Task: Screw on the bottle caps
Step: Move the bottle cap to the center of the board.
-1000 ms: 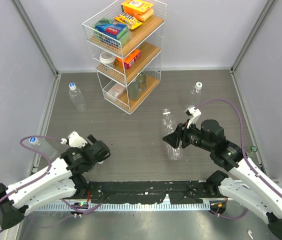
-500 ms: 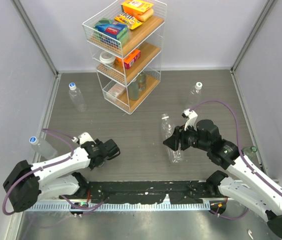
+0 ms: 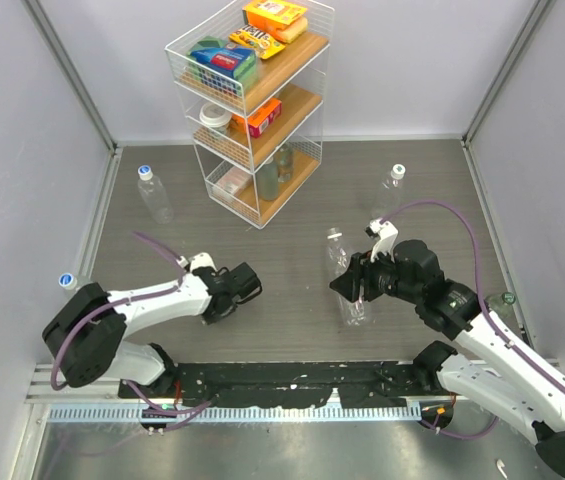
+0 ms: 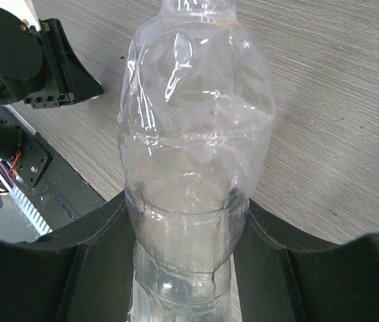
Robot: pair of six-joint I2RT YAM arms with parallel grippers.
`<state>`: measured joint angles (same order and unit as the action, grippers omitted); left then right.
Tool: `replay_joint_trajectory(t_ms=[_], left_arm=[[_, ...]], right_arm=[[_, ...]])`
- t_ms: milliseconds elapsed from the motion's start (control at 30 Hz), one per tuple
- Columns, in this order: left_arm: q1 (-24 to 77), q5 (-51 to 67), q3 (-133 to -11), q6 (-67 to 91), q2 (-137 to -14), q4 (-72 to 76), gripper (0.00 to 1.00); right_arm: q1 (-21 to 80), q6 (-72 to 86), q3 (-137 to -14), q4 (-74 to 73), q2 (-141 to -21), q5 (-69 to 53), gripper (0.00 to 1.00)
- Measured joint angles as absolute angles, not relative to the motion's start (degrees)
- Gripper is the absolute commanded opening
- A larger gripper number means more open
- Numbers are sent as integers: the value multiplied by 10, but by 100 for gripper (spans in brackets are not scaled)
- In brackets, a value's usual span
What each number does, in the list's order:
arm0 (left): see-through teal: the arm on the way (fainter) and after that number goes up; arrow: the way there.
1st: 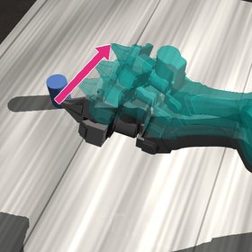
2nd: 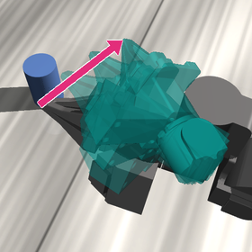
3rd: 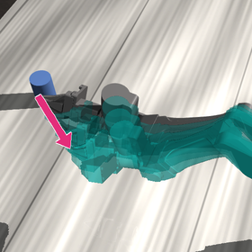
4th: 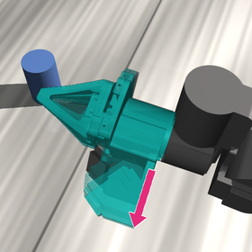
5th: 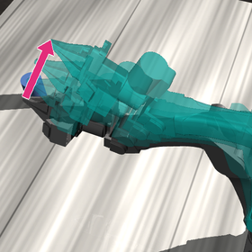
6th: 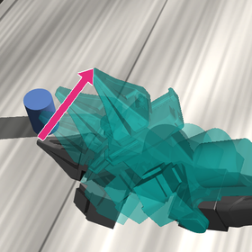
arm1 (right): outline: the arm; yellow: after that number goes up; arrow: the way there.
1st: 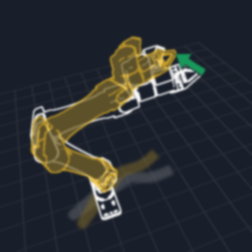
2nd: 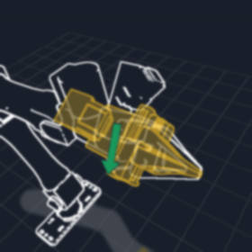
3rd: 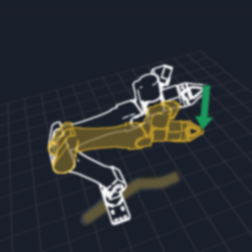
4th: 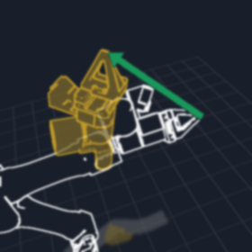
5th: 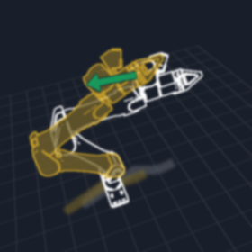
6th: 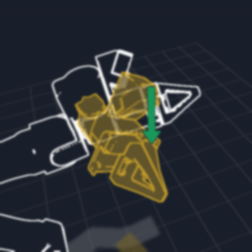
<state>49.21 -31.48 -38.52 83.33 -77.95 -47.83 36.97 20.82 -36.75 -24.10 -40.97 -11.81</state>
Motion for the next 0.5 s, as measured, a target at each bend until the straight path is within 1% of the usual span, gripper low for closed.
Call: replay_joint_trajectory(t_ms=[67,167,333,400,500], left_arm=[[492,-307,-394,812,-788,-460,21],[491,-289,-404,777,-797,-420,21],[491,-239,-424,715,-823,-310,23],[491,-218,-447,694,-852,-274,26],[491,-199,-495,670,-905,-249,26]], right_arm=[[370,208,-368,-242,-409,-116,40],[370,208,-368,-245,-408,-111,40],[370,208,-367,-252,-401,-95,40],[370,208,-367,-255,-397,-84,40],[370,209,-367,-260,-396,-73,40]])
